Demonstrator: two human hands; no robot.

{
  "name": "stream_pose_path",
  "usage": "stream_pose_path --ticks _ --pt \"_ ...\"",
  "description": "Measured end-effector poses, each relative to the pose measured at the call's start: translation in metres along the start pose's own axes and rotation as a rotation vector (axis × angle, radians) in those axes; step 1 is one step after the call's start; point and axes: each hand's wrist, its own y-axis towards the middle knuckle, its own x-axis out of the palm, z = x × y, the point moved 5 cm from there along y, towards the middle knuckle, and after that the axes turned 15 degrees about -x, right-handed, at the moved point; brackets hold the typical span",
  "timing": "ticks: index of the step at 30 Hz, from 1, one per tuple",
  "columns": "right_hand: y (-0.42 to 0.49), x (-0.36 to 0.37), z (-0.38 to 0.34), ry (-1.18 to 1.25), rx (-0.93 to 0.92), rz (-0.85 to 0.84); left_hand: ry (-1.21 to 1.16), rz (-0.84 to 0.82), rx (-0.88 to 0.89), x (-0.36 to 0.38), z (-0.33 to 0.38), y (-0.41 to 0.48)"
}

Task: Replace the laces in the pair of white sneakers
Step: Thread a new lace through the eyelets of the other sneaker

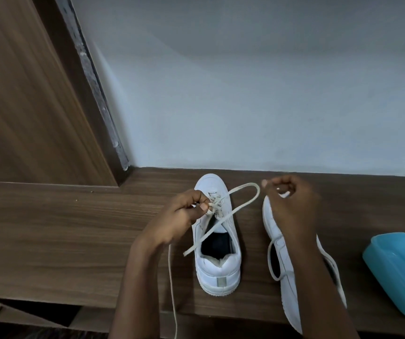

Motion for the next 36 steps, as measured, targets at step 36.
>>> stream_pose_path --ticks 36 --pt "0.002 -0.008 -0.037 0.884 0.437 -0.28 -0.117 0.232 -0.126 -0.004 -0.016 0.01"
